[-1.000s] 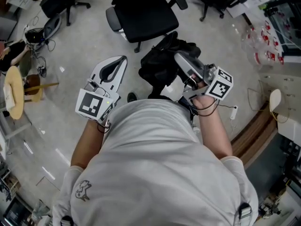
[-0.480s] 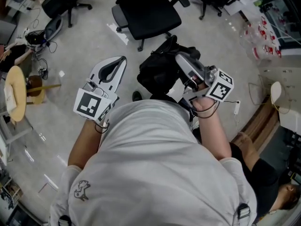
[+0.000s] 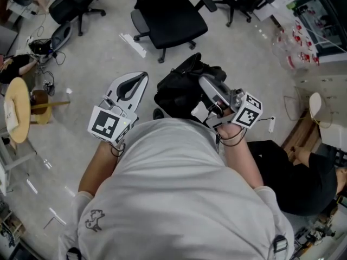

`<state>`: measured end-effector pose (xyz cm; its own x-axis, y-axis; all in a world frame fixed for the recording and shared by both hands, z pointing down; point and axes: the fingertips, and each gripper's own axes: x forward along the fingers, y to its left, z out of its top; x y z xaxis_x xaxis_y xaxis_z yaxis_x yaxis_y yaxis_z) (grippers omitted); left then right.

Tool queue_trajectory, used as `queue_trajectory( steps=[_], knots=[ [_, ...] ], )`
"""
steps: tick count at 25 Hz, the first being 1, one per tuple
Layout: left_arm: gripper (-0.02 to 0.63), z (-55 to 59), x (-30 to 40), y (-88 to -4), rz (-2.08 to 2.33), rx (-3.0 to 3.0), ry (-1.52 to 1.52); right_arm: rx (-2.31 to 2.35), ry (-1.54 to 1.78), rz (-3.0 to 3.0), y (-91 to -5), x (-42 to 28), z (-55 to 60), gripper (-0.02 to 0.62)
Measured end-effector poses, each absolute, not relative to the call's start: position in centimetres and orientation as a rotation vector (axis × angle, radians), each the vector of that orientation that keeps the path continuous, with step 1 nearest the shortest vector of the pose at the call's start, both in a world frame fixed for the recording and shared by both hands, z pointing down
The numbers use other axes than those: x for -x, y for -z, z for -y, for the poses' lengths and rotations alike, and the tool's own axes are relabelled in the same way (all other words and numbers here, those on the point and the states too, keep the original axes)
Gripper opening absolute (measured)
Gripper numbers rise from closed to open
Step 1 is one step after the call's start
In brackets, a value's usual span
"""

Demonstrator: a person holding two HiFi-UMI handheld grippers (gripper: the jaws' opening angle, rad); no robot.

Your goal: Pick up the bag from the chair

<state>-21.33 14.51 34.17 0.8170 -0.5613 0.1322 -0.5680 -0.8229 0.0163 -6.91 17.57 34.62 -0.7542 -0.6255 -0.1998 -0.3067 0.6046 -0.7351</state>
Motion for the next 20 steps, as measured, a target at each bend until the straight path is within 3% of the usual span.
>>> queue_trajectory(
  steps=[20],
  knots=[
    [0.012, -14.6, 21.7, -33.8, 0.883, -2.956, -0.17, 0.761, 0.96, -2.397, -34.5, 7.9, -18.2, 0.032]
  ],
)
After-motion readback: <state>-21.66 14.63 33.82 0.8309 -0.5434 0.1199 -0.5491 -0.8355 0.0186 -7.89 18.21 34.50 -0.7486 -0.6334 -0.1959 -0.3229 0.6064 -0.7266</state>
